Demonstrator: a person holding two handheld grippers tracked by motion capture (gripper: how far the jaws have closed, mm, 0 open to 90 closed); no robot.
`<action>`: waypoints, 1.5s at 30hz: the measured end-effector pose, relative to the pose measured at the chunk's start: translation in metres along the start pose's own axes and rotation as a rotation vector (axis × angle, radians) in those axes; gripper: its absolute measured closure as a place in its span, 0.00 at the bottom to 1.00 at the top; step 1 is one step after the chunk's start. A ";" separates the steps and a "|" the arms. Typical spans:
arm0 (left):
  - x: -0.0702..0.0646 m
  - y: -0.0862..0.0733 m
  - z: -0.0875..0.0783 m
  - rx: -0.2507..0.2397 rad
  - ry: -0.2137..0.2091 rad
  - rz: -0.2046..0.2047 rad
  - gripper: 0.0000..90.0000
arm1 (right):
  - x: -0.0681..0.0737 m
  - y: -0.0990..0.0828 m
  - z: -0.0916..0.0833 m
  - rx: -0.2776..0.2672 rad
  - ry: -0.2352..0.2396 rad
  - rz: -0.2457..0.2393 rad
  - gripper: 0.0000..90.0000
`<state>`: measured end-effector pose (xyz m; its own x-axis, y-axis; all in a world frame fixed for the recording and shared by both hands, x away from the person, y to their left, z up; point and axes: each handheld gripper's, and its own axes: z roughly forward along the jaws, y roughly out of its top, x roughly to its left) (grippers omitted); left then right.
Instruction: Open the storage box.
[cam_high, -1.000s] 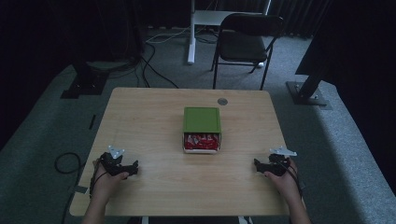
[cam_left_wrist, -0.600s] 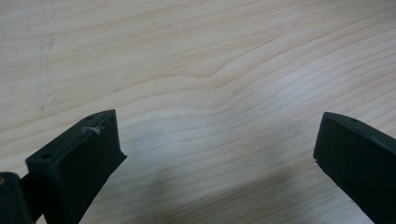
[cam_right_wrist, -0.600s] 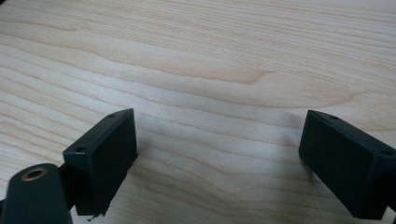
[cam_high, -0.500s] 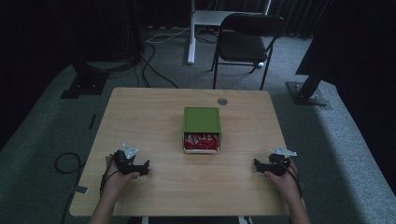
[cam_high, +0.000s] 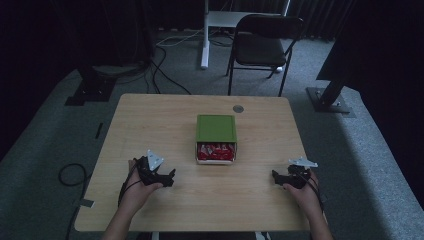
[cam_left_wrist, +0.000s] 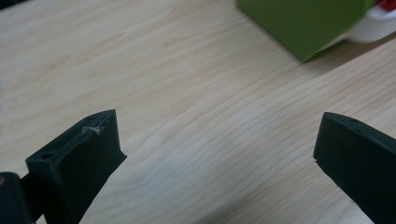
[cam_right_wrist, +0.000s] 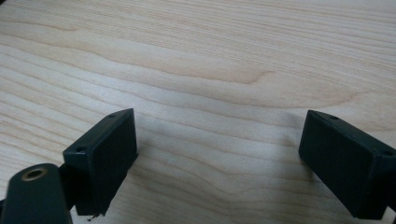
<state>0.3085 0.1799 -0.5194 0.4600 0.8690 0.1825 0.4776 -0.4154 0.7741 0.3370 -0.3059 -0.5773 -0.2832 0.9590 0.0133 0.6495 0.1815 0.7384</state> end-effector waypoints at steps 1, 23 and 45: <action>-0.001 0.002 0.000 -0.003 -0.004 0.006 0.02 | 0.000 0.000 0.000 0.000 0.000 0.000 0.12; -0.057 0.041 -0.003 -0.082 -0.124 0.213 0.02 | 0.000 0.000 0.000 0.001 0.000 0.001 0.12; -0.105 0.053 0.018 -0.070 -0.172 0.448 0.02 | 0.000 0.000 0.000 0.001 0.000 0.000 0.12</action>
<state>0.2990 0.0618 -0.5084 0.7285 0.5494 0.4092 0.1555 -0.7143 0.6823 0.3369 -0.3059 -0.5772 -0.2833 0.9589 0.0136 0.6504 0.1817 0.7375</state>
